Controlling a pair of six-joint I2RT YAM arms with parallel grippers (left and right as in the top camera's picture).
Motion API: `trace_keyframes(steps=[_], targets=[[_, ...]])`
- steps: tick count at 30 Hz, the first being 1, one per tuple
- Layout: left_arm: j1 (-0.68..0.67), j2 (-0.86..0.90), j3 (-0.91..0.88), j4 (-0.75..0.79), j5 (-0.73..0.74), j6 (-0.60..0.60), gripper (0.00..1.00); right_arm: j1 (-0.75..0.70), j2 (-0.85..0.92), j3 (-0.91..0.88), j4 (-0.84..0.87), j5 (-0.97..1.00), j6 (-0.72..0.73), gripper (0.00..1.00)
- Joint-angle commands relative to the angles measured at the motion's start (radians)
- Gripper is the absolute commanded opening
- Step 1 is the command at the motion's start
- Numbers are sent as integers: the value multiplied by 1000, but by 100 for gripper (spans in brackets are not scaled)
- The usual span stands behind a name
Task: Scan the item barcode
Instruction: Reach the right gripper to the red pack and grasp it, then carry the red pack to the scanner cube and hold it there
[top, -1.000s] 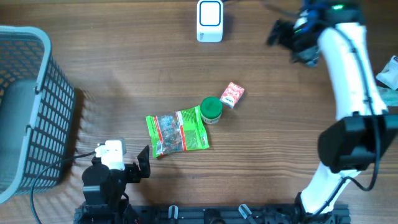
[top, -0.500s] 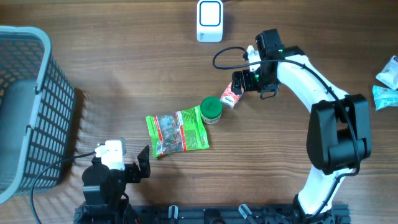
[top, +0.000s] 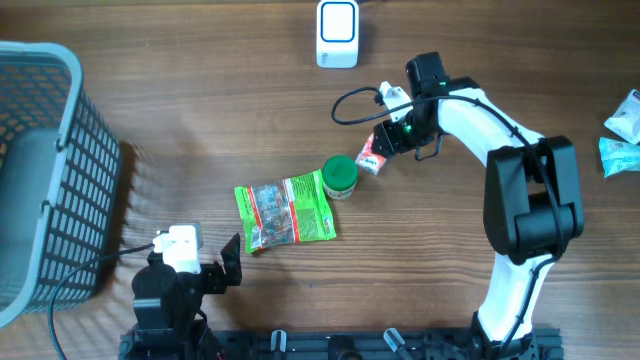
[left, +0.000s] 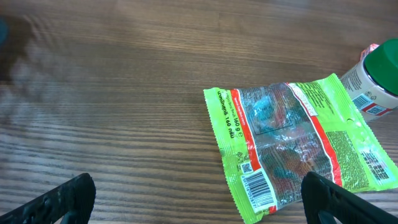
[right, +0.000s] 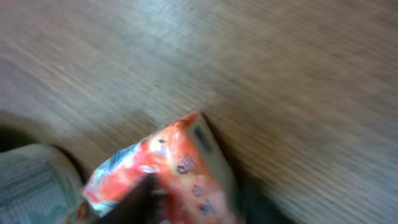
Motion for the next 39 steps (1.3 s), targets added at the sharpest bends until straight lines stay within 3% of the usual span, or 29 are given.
trace_keyframes(steps=[1,8,11,15,18,21,24,28,36,39], targets=[[4,-4,-3,3,-6,2,100,-3,61,-20,-29,-21,-47,9],[4,-4,-3,3,-6,2,100,-49,34,178,-265,-117,-61,4],[4,-4,-3,3,-6,2,100,-64,-23,311,-433,-248,-105,4],[4,-4,-3,3,-6,2,100,-66,-179,365,-492,-455,-164,4],[4,-4,-3,3,-6,2,100,-66,-290,365,-514,-642,-330,4],[4,-4,-3,3,-6,2,100,-64,-377,365,-556,-872,-644,4],[4,-4,-3,3,-6,2,100,-49,-386,355,-583,-1086,-994,4],[4,-4,-3,3,-6,2,100,-5,-364,312,-563,-1242,-1241,4],[4,-4,-3,3,-6,2,100,61,-250,300,-424,-1239,-982,5],[4,-4,-3,3,-6,2,100,61,-223,300,-338,-1178,-727,4]])
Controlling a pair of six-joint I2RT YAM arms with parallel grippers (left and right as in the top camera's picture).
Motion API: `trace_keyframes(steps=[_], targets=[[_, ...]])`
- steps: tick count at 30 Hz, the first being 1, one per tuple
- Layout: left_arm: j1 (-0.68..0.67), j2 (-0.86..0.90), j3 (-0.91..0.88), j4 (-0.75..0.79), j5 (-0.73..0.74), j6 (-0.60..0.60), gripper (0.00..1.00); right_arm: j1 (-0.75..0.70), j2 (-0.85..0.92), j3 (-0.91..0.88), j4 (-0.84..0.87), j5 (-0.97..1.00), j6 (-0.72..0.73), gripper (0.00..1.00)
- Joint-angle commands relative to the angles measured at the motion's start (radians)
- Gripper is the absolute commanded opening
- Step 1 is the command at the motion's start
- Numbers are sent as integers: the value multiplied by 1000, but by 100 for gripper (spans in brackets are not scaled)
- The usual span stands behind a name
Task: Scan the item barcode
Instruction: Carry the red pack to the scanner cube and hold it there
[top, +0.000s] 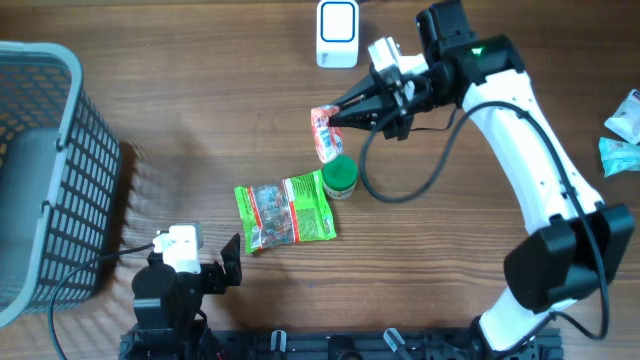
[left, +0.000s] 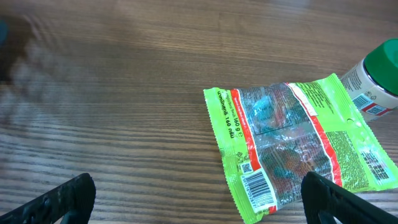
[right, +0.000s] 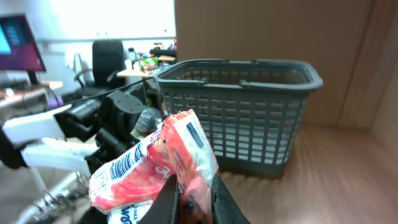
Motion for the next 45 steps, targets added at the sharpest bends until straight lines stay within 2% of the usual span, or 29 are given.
trace_keyframes(steps=[1,4,7,8,9,18,21,22,24,28,31,36,40,43,45], targets=[[4,-4,-3,3,-6,2,100,-1,35,-3,85,38,354,4],[4,-4,-3,3,-6,2,100,-1,35,-3,228,255,697,4],[4,-4,-3,3,-6,2,100,-1,35,-3,348,832,1143,4],[4,-4,-3,3,-6,2,100,2,35,-3,358,984,1176,4],[4,-4,-3,3,-6,2,100,4,35,-3,366,1040,1170,4],[4,-4,-3,3,-6,2,100,23,35,-3,429,1162,1151,4],[4,-4,-3,3,-6,2,100,57,35,-3,482,1429,1151,4],[4,-4,-3,3,-6,2,100,80,35,-3,523,1578,1147,4],[4,-4,-3,3,-6,2,100,123,35,-3,629,1806,1078,4],[4,-4,-3,2,-6,2,100,173,87,-3,869,1990,708,4],[4,-4,-3,3,-6,2,100,183,152,-3,917,2064,515,4],[4,-4,-3,3,-6,2,100,198,270,-3,1020,2303,260,4],[4,-4,-3,3,-6,2,100,245,337,-3,1271,2389,-27,4],[4,-4,-3,2,-6,2,100,269,416,-3,1486,2433,-342,4],[4,-4,-3,3,-6,2,100,274,461,-3,1512,2459,-462,4]])
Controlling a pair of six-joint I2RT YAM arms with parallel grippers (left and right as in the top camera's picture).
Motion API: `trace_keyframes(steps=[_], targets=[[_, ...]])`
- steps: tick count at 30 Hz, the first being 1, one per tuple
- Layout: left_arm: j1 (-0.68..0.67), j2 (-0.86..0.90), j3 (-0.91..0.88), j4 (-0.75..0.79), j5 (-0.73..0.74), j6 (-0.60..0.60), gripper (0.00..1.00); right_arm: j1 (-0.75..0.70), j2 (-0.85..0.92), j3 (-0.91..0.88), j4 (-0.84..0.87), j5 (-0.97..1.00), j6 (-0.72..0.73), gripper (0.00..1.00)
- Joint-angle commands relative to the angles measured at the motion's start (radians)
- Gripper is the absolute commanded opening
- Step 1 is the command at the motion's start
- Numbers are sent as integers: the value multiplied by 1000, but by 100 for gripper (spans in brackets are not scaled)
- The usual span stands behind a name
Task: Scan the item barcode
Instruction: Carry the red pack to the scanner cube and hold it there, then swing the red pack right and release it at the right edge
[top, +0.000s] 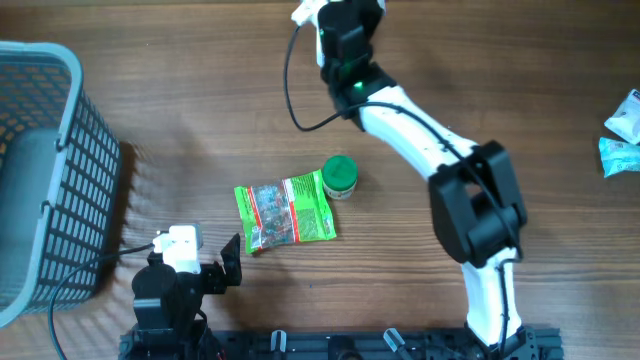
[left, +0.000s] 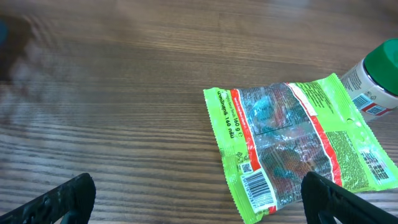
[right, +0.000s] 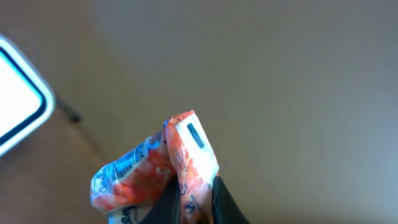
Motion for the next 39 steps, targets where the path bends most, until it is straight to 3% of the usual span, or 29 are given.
trace_keyframes(steps=[1,8,18,25,30,35,39], targets=[[4,-4,-3,3,-6,2,100,15,118,3,47,101,-392,4],[4,-4,-3,3,-6,2,100,53,241,3,137,59,-539,4],[4,-4,-3,2,-6,2,100,85,252,3,161,55,-554,4],[4,-4,-3,2,-6,2,100,57,40,3,80,58,-507,4],[4,-4,-3,3,-6,2,100,-89,-225,3,-278,58,-196,4],[4,-4,-3,2,-6,2,100,-348,-304,3,-583,46,335,4],[4,-4,-3,3,-6,2,100,-617,-266,-4,-928,-205,806,4]])
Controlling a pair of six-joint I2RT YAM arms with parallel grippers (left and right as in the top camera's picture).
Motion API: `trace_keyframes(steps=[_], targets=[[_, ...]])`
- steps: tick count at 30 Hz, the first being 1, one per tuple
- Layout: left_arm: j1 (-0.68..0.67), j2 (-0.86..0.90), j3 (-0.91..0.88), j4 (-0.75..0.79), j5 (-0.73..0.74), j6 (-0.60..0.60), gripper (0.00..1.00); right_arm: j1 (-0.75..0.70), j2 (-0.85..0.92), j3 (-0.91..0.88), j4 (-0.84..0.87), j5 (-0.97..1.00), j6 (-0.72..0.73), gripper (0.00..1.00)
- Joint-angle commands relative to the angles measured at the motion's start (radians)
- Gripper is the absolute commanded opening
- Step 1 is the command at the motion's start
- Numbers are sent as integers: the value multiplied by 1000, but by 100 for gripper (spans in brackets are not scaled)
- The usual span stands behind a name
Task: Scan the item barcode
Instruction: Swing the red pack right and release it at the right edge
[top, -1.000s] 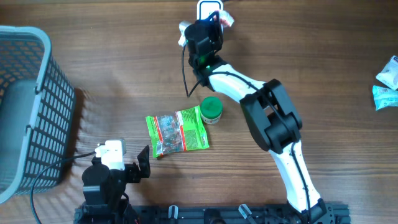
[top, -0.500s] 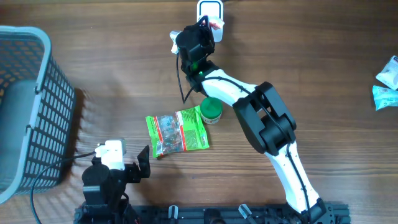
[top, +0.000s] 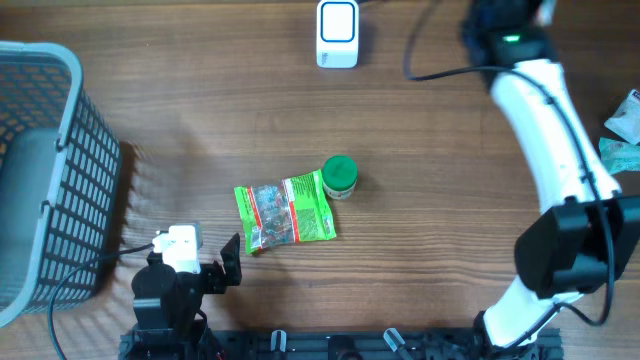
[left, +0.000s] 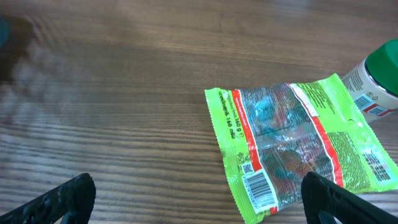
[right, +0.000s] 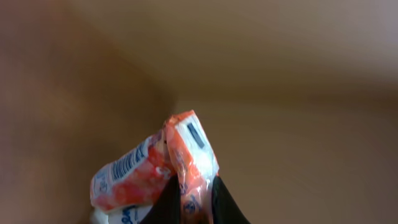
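The white barcode scanner (top: 337, 33) stands at the far edge of the table. My right arm (top: 520, 70) reaches to the top right of the overhead view; its fingers and load are cut off there. In the right wrist view my right gripper (right: 189, 194) is shut on an orange-and-white snack packet (right: 146, 171), held in the air against a blurred beige background, with a barcode showing on the packet's left side. My left gripper (left: 199, 199) rests low near the front edge, open and holding nothing.
A green snack pouch (top: 286, 212) lies mid-table with a green-capped bottle (top: 339, 177) touching its right corner. A grey mesh basket (top: 40, 170) fills the left side. Several pale packets (top: 625, 130) lie at the right edge.
My right arm has moved from over the scanner at the top centre to the top right, still holding the orange packet. The scanner is uncovered again. The left arm has not moved.
My right gripper was down on the orange packet beside the green-capped bottle. Then it held the packet in the air above the bottle, then over the scanner at the far edge. Now the packet is held off to the right of the scanner.
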Motion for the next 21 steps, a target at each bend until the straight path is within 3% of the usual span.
trace_keyframes(steps=[1,5,8,13,14,16,17,21], targets=[[4,-3,-3,2,-2,2,100,-204,61,-32,-136,-227,555,4],[4,-3,-3,2,-2,2,100,-433,103,-72,-251,-457,754,4],[4,-3,-3,2,-2,2,100,-508,121,-142,-259,-674,854,4],[4,-3,-3,2,-2,2,100,-562,141,-348,-105,-687,994,6],[4,-3,-3,2,-2,2,100,-562,140,-343,-107,-686,1007,12],[4,-3,-3,2,-2,2,100,-562,118,-296,-146,-708,1042,75],[4,-3,-3,2,-2,2,100,-562,100,-253,-184,-742,1056,98],[4,-3,-3,2,-2,2,100,-531,-12,-48,-428,-995,1180,100]])
